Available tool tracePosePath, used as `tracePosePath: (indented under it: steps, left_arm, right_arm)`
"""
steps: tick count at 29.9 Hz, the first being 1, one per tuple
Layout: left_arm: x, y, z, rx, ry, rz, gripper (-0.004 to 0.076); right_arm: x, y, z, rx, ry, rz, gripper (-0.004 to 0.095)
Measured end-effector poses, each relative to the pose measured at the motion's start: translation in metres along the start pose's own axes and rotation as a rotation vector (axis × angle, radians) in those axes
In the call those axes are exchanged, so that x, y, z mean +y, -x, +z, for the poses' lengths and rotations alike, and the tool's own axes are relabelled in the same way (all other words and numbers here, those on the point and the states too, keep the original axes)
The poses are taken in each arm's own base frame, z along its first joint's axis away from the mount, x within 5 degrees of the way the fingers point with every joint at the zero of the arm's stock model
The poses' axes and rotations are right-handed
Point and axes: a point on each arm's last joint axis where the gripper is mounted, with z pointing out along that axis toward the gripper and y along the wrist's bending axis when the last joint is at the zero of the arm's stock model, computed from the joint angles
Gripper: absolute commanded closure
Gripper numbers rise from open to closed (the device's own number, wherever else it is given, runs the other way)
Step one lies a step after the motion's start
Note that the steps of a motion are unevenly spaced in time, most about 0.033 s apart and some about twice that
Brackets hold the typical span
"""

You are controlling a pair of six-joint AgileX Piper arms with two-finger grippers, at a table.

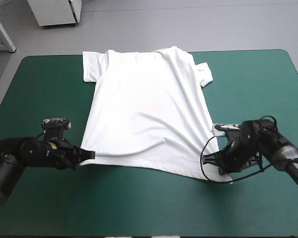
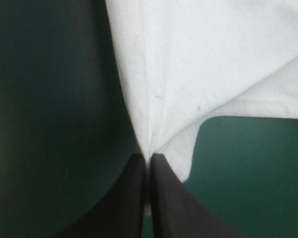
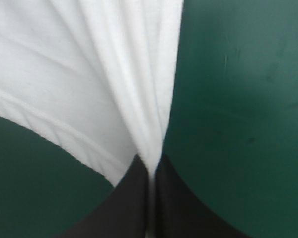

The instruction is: Fold the cloth

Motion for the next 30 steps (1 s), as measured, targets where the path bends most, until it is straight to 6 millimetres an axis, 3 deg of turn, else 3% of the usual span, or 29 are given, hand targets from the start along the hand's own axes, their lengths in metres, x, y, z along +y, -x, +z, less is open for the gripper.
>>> tracePosePath:
  steps: [8,14,25,27,30]
  left_arm:
    - [-0.003,-0.051,-0.044,0.037,-0.017,0.022,0.0733]
    - [-0.003,-0.089,-0.038,0.066,-0.090,-0.052,0.0733]
    - [0.007,-0.104,-0.024,0.111,-0.026,-0.050,0.0732]
    - [0.008,-0.103,-0.024,0.103,-0.016,-0.045,0.0722]
    - [0.010,-0.103,-0.023,0.095,-0.003,-0.038,0.0649]
  right_arm:
    - [-0.003,-0.037,-0.012,0.096,0.001,0.003,0.0927]
    - [0.002,-0.048,-0.019,0.093,0.073,0.045,0.0927]
    - [-0.002,-0.068,-0.008,0.135,0.083,0.078,0.0921]
    - [-0.002,-0.067,-0.008,0.127,0.084,0.079,0.0867]
    - [-0.002,-0.067,-0.008,0.122,0.084,0.064,0.0685]
